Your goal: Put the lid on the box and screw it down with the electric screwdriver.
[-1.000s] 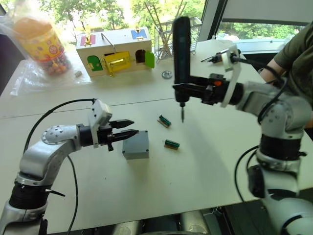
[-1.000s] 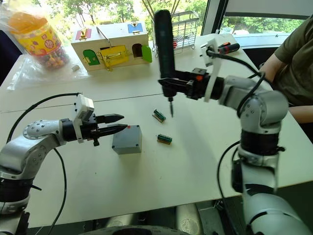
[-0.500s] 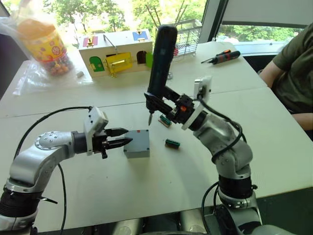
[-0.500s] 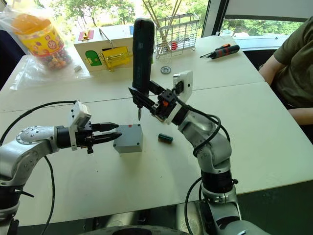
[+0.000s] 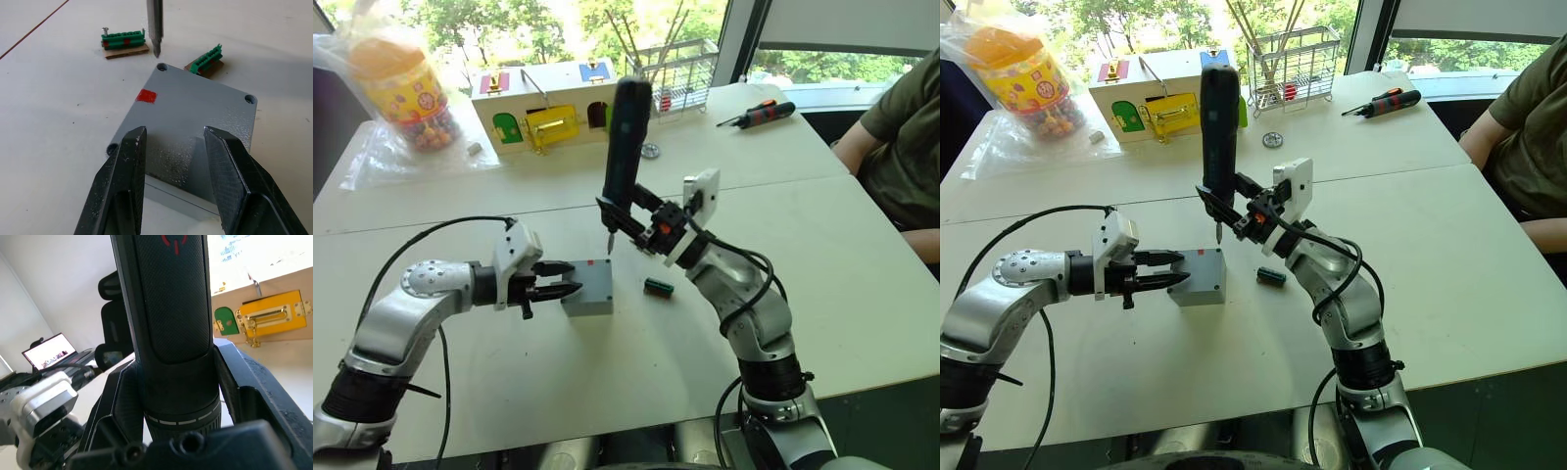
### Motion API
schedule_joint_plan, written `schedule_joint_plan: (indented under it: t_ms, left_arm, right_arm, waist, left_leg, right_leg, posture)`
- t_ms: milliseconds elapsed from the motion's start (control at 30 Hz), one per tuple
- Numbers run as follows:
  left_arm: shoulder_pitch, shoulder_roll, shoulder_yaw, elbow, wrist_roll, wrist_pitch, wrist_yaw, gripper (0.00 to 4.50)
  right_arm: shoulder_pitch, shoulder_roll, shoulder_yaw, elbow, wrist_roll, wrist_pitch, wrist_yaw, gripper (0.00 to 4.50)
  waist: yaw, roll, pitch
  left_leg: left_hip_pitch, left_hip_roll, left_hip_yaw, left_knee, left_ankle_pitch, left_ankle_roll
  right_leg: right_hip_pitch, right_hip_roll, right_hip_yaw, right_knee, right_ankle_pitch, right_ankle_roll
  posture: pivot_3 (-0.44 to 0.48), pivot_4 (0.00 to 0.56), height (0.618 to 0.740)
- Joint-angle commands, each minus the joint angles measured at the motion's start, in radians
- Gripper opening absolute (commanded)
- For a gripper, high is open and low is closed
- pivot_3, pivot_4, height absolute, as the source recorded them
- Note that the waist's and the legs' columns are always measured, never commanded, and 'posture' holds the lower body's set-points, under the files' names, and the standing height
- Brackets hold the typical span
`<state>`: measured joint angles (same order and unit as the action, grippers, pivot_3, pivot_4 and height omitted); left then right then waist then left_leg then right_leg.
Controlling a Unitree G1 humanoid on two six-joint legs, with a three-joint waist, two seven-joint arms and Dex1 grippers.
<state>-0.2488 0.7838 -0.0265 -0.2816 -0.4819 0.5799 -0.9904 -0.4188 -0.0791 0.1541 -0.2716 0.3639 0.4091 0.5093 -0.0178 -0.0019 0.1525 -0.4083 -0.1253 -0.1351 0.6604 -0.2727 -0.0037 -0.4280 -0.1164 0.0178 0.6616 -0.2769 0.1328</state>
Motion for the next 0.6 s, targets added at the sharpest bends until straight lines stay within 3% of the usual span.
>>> schedule_joint_plan:
  t_ms: [33,333,600]
  left_arm:
    - [-0.004,-0.001,-0.011,0.006,0.015,-0.005,-0.003,1.86]
    - [-0.008,-0.01,-0.006,0.0,0.019,0.0,-0.005,1.86]
    - [-0.005,-0.008,-0.018,-0.009,0.025,0.006,-0.012,1.86]
  right_arm:
    - [-0.006,0.01,0.01,-0.044,0.003,-0.046,0.003,1.81]
    - [0.021,-0.017,0.037,-0.015,-0.032,-0.074,0.019,1.81]
    - [0.064,-0.077,0.152,0.015,-0.083,-0.066,0.079,1.81]
  waist:
    - [0.0,0.0,0.0]
    - [0.001,0.0,0.0]
    - [0.0,0.0,-0.002]
  left_leg:
    - [0.0,0.0,0.0,0.0,0.0,0.0]
    - [0.0,0.0,0.0,0.0,0.0,0.0]
    - [0.003,0.0,0.0,-0.001,0.0,0.0]
  right_leg:
    - [0.0,0.0,0.0,0.0,0.0,0.0]
    - [0.0,0.0,0.0,0.0,0.0,0.0]
    - [0.002,0.0,0.0,0.0,0.0,0.0]
  posture:
    - [0.0,0.15,0.74]
    - [0.0,0.15,0.74]
    - [0.0,0.15,0.74]
